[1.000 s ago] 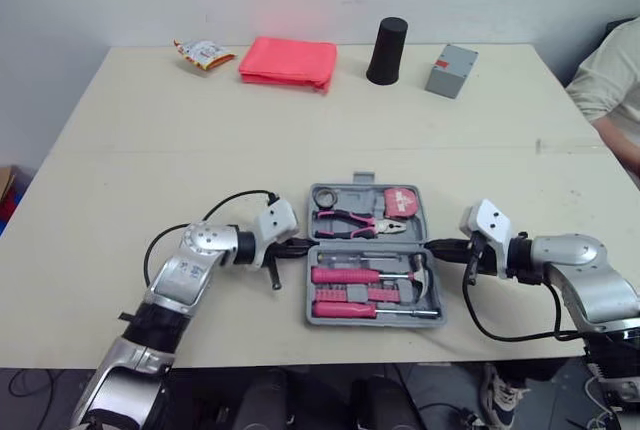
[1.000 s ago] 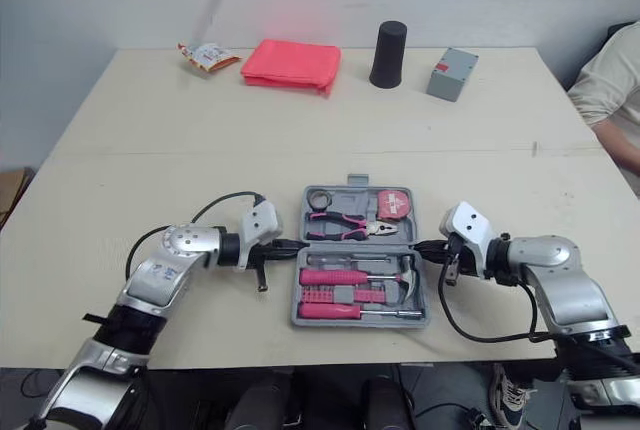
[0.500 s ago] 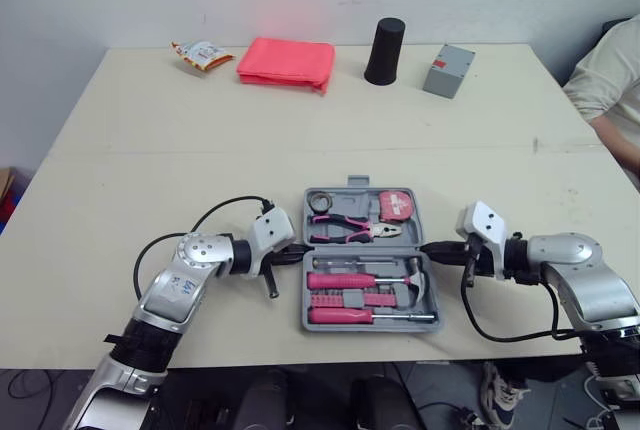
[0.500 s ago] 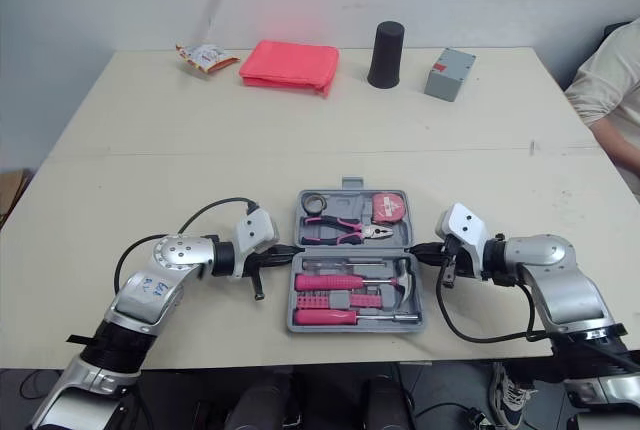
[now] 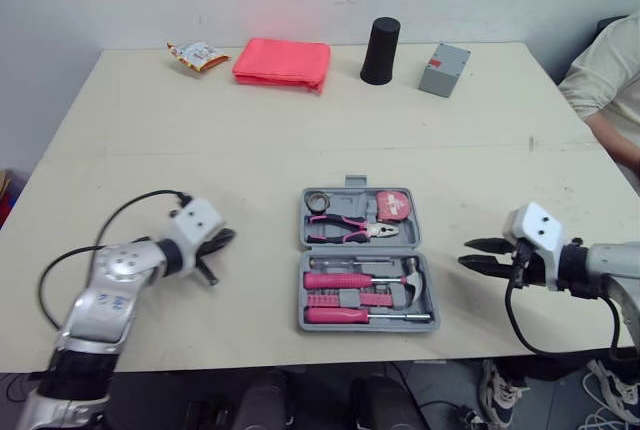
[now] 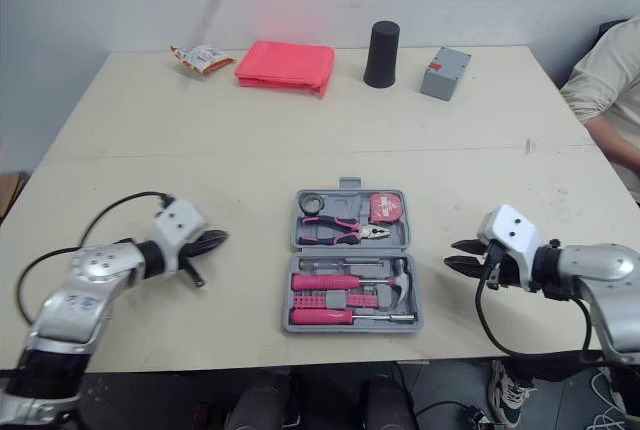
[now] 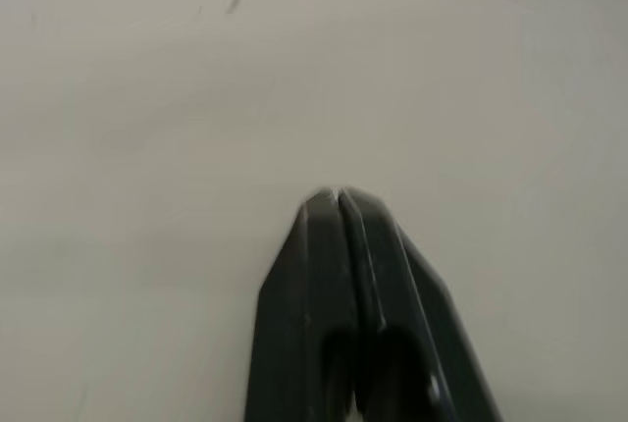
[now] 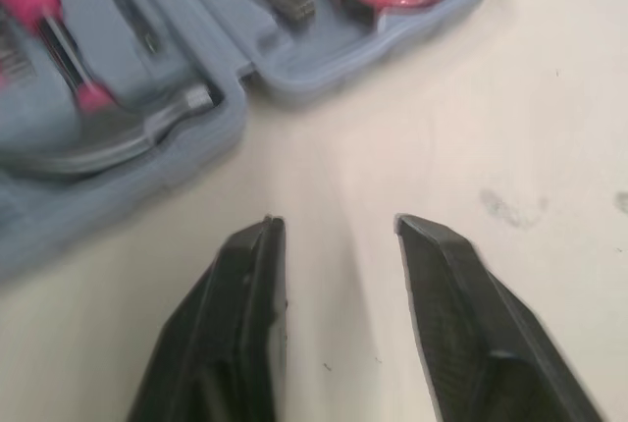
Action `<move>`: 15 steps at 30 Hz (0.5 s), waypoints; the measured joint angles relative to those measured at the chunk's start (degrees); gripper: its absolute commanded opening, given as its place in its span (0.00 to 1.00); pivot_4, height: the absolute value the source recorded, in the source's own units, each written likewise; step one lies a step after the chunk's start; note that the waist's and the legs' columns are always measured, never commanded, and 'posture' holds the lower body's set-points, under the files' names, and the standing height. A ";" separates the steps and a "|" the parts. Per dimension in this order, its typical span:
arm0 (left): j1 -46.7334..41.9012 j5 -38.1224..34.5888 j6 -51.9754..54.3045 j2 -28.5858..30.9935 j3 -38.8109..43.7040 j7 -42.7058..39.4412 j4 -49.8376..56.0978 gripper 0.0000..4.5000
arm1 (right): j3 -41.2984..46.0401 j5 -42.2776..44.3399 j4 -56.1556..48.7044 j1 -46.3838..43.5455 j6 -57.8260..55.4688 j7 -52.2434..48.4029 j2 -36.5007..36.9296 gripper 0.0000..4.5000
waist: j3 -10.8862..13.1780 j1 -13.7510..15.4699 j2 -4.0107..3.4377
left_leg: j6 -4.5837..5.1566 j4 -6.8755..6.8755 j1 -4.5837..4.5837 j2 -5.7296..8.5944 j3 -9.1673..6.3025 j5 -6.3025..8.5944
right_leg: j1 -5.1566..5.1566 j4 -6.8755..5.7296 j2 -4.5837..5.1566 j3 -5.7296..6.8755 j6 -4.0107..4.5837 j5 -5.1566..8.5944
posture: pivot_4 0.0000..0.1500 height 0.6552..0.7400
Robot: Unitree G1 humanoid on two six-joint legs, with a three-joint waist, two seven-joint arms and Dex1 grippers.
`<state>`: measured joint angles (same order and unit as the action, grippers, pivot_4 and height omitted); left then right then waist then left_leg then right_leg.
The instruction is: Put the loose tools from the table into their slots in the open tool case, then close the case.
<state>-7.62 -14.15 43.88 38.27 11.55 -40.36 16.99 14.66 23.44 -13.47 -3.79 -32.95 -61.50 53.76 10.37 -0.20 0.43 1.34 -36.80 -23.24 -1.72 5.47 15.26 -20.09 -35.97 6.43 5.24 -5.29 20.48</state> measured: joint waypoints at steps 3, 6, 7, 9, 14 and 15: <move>0.74 -10.88 10.52 0.43 3.96 -2.84 9.63 0.47 | 3.05 5.33 -4.24 -1.56 -9.25 3.85 -0.35 0.99 | 0.04 0.39 0.07 | -0.10 -0.07 -0.06 0.05 -0.09 0.03 | 0.00 0.03 0.05 0.00 0.01 0.00 | 1.00 0.95; -4.32 -17.95 23.61 0.46 6.93 -0.32 15.90 0.76 | 5.30 10.93 -7.45 -4.18 -20.52 9.51 -1.66 1.00 | 0.04 0.60 0.07 | -0.33 -0.07 -0.05 0.08 -0.10 0.13 | 0.03 0.04 0.07 0.01 0.02 0.01 | 1.00 0.95; -6.53 -19.35 27.25 0.08 7.66 1.01 16.49 0.85 | 5.51 12.16 -7.99 -4.86 -23.12 10.82 -1.83 1.00 | 0.04 0.60 0.07 | -0.29 -0.07 -0.05 0.09 -0.09 0.10 | 0.03 0.03 0.06 0.01 0.01 0.01 | 1.00 0.95; -10.35 -21.22 34.81 -0.82 8.27 4.14 16.93 0.98 | 6.07 14.77 -8.94 -6.50 -28.73 13.81 -2.26 1.00 | 0.04 0.48 0.07 | -0.09 -0.02 -0.05 0.11 -0.06 -0.02 | 0.02 0.04 0.03 0.01 0.01 0.01 | 1.00 0.95; -16.88 -21.29 46.01 -7.17 6.48 10.95 15.47 0.98 | 6.54 18.46 -8.55 -10.64 -37.54 19.91 -5.56 1.00 | 0.08 0.25 0.14 | -0.08 -0.02 -0.08 0.14 0.02 -0.04 | -0.04 0.00 -0.03 0.00 0.00 0.00 | 1.00 0.95; -18.08 -21.05 47.21 -8.64 5.32 12.36 14.66 0.98 | 6.48 18.73 -8.08 -12.34 -39.41 21.75 -7.08 1.00 | 0.09 0.19 0.15 | -0.09 -0.02 -0.08 0.13 0.04 -0.06 | -0.05 0.00 -0.05 -0.02 -0.01 0.00 | 1.00 0.95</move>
<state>-25.70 -35.20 91.10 29.63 16.86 -28.00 31.65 21.14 42.17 -21.55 -16.13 -72.36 -39.75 46.68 10.45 -0.01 0.58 1.25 -36.82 -23.32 -1.58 5.51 15.21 -20.14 -35.97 6.39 5.22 -5.30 20.47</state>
